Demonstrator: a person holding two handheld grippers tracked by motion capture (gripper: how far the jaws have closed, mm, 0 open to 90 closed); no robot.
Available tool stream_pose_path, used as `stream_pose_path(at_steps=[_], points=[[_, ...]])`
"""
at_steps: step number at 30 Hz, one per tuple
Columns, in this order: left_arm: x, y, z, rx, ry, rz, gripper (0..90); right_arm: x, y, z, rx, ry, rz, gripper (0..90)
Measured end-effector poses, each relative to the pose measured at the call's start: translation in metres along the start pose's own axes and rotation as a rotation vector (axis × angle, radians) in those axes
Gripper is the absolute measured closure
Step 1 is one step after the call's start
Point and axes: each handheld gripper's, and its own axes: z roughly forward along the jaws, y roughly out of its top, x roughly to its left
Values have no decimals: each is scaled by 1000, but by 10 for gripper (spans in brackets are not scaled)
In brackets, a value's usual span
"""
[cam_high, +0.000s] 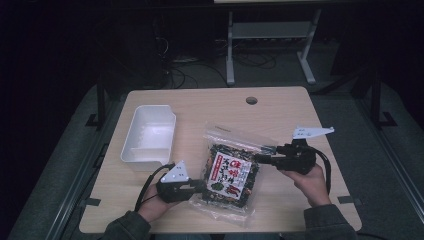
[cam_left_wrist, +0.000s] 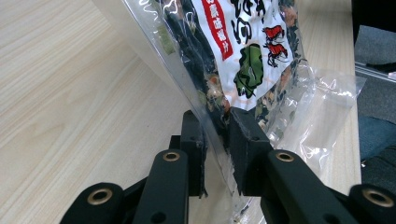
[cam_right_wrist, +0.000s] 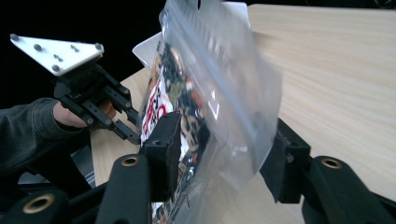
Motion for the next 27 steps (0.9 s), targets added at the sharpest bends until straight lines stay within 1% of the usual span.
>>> stream_pose_path(at_steps=[1, 3, 5, 6, 7, 9, 12, 14, 16, 18, 20, 22, 24, 27], points=[[0, 0, 0, -1, 2, 0, 761, 0, -2, 2, 0, 5, 6, 489], [0, -1, 0, -1, 1, -2, 760, 0, -6, 6, 17, 5, 19, 449], [-1, -1, -1, 0, 1, -1, 760, 2, -10, 9, 29, 10, 27, 445], [-1, -2, -1, 1, 2, 0, 760, 4, -13, 10, 17, 13, 23, 452], [-1, -2, -1, 0, 3, 0, 760, 5, -16, 12, 19, 16, 24, 454], [-1, -2, -1, 0, 4, 1, 760, 8, -23, 16, 45, -7, 28, 454], [-2, -2, -1, -1, 5, 1, 759, 11, -33, 20, 45, 0, 48, 465], [-2, -2, -1, -1, 6, 3, 760, 13, -37, 22, 42, 7, 49, 491], [-2, -2, -1, -1, 7, 2, 760, 15, -39, 24, 48, 8, 48, 491], [-2, -3, -1, 4, 11, 4, 759, 16, -40, 26, 30, 10, 45, 525], [-2, -4, -1, 5, 12, 4, 758, 16, -40, 29, 17, 40, 57, 572], [-2, -4, -1, 9, 15, 0, 756, 18, -39, 32, 16, 37, 48, 578], [-1, -5, 0, 11, 15, -3, 755, 19, -39, 34, 16, 36, 39, 606], [0, -5, -1, 10, 16, -3, 752, 21, -37, 33, -2, 66, 45, 640]])
